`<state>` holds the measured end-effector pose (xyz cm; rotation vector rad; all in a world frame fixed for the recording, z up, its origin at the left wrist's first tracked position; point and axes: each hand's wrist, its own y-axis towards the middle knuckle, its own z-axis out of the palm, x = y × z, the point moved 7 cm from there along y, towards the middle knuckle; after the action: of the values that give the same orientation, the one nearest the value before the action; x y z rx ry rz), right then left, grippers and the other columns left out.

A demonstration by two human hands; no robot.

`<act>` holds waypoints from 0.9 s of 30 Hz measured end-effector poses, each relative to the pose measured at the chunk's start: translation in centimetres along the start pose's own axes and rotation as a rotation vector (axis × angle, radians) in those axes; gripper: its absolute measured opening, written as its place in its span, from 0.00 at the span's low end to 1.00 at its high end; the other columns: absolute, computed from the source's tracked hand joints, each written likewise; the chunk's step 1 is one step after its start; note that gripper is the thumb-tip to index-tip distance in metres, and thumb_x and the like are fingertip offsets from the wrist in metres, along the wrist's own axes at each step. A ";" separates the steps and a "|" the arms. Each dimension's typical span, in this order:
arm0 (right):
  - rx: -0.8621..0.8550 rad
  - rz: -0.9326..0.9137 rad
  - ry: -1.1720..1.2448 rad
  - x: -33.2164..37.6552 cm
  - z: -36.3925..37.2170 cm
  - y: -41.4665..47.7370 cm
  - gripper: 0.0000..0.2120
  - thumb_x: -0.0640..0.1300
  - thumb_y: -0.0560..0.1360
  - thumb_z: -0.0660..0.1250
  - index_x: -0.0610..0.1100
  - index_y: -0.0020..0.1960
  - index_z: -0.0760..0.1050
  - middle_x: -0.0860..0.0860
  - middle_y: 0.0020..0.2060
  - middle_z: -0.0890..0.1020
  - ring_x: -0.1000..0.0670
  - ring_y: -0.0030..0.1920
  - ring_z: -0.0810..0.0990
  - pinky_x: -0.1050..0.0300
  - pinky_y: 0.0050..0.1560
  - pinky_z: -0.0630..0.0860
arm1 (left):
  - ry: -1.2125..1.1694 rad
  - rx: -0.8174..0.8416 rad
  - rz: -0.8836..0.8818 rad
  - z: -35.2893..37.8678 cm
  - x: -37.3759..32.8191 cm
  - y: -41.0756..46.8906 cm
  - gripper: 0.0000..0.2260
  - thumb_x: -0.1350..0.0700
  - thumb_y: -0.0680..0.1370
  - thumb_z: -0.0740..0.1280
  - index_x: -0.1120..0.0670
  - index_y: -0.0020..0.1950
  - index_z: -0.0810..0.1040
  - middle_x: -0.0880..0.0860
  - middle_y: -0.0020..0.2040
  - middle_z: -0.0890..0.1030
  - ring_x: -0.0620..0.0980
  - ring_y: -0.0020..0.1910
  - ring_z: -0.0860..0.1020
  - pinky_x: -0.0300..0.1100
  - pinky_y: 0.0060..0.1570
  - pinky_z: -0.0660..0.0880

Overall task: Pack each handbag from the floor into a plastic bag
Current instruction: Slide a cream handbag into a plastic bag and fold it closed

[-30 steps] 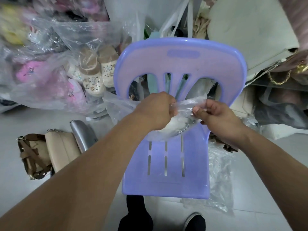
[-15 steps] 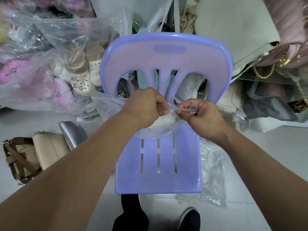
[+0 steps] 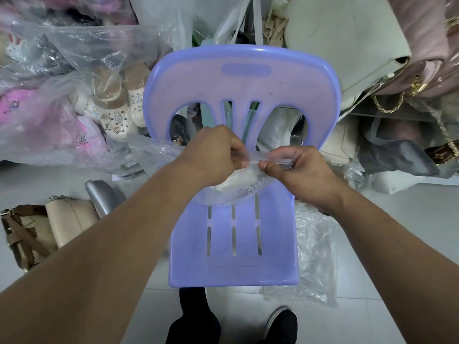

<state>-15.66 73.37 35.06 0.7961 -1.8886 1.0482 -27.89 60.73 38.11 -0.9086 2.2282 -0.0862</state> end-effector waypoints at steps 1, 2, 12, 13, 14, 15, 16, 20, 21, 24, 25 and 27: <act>0.001 0.021 0.018 -0.2 0.0 0.0 0.01 0.43 0.76 0.75 0.47 0.47 0.86 0.50 0.42 0.88 0.51 0.45 0.87 0.54 0.52 0.82 | 0.020 -0.003 0.009 0.1 -0.2 0.0 0.04 0.55 0.76 0.73 0.51 0.49 0.87 0.48 0.45 0.86 0.47 0.47 0.82 0.42 0.53 0.78; 0.004 0.040 0.034 -0.3 0.1 0.0 0.01 0.42 0.76 0.75 0.47 0.48 0.86 0.50 0.42 0.89 0.51 0.45 0.88 0.52 0.54 0.83 | 0.038 -0.008 0.017 0.2 -0.3 -0.1 0.04 0.56 0.77 0.72 0.51 0.50 0.86 0.48 0.46 0.86 0.47 0.48 0.82 0.43 0.53 0.78; 0.033 0.083 0.119 -1.1 0.2 -0.1 0.05 0.41 0.77 0.74 0.44 0.53 0.86 0.48 0.47 0.89 0.48 0.51 0.87 0.48 0.62 0.81 | 0.051 -0.005 0.007 0.7 0.0 0.2 0.02 0.55 0.77 0.73 0.50 0.48 0.85 0.41 0.37 0.79 0.41 0.38 0.76 0.32 0.40 0.69; 0.032 0.082 0.131 -1.2 0.2 -0.1 0.06 0.40 0.78 0.74 0.43 0.54 0.86 0.48 0.47 0.89 0.49 0.51 0.87 0.49 0.62 0.81 | 0.073 -0.012 0.014 0.7 -0.2 0.2 0.02 0.56 0.77 0.72 0.51 0.48 0.85 0.42 0.37 0.79 0.42 0.38 0.76 0.32 0.41 0.68; 0.029 0.085 0.143 -1.2 0.3 0.0 0.06 0.40 0.78 0.74 0.43 0.54 0.86 0.48 0.47 0.89 0.49 0.51 0.87 0.50 0.61 0.81 | 0.093 -0.017 0.018 0.8 -0.3 0.2 0.03 0.56 0.78 0.71 0.50 0.48 0.85 0.43 0.38 0.79 0.44 0.40 0.77 0.33 0.42 0.68; 0.024 0.088 0.150 -1.4 0.4 0.1 0.06 0.40 0.78 0.74 0.42 0.54 0.86 0.48 0.47 0.89 0.49 0.51 0.87 0.52 0.61 0.81 | 0.108 -0.017 0.018 0.9 -0.3 0.2 0.04 0.56 0.78 0.71 0.50 0.49 0.85 0.44 0.40 0.80 0.45 0.41 0.77 0.34 0.43 0.68; 0.021 0.089 0.152 -1.4 0.4 0.1 0.06 0.40 0.78 0.74 0.42 0.54 0.86 0.48 0.47 0.89 0.49 0.50 0.88 0.53 0.60 0.82 | 0.116 -0.013 0.019 0.9 -0.4 0.3 0.04 0.56 0.78 0.71 0.50 0.49 0.85 0.45 0.41 0.81 0.45 0.43 0.78 0.34 0.43 0.68; 0.009 0.077 0.147 -1.5 0.2 0.1 0.04 0.39 0.77 0.74 0.43 0.51 0.86 0.52 0.43 0.89 0.55 0.45 0.87 0.65 0.47 0.80 | 0.066 0.038 0.016 0.9 -0.6 0.4 0.04 0.52 0.77 0.71 0.47 0.51 0.84 0.41 0.42 0.80 0.44 0.45 0.78 0.27 0.36 0.66; 0.017 0.070 0.156 -1.5 0.3 0.1 0.04 0.39 0.78 0.73 0.42 0.52 0.86 0.52 0.43 0.89 0.55 0.47 0.87 0.64 0.49 0.80 | 0.038 0.049 0.013 0.9 -0.7 0.4 0.05 0.50 0.77 0.71 0.46 0.51 0.84 0.41 0.43 0.81 0.42 0.45 0.78 0.26 0.38 0.67; 0.034 0.044 0.161 -1.5 0.3 0.2 0.05 0.39 0.78 0.73 0.42 0.53 0.86 0.48 0.47 0.89 0.49 0.51 0.87 0.56 0.57 0.82 | 0.027 0.054 0.037 1.2 -1.2 0.7 0.05 0.49 0.77 0.71 0.47 0.50 0.85 0.42 0.42 0.83 0.42 0.44 0.80 0.33 0.41 0.72; 0.033 0.040 0.157 -1.5 0.3 0.2 0.05 0.39 0.78 0.73 0.42 0.53 0.86 0.47 0.47 0.89 0.48 0.51 0.87 0.55 0.58 0.82 | 0.040 0.053 0.045 1.3 -1.3 0.8 0.04 0.50 0.78 0.71 0.47 0.50 0.85 0.43 0.43 0.83 0.44 0.45 0.80 0.36 0.43 0.72; 0.042 0.045 0.152 -1.6 0.2 0.3 0.04 0.40 0.78 0.73 0.43 0.52 0.86 0.48 0.47 0.88 0.50 0.51 0.87 0.58 0.56 0.81 | 0.050 0.055 0.042 1.5 -1.2 0.9 0.04 0.51 0.78 0.71 0.47 0.50 0.85 0.45 0.43 0.83 0.45 0.45 0.80 0.38 0.45 0.72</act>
<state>-15.19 73.56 33.56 0.6804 -1.7683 1.1470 -26.83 62.51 37.42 -0.8381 2.2792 -0.1512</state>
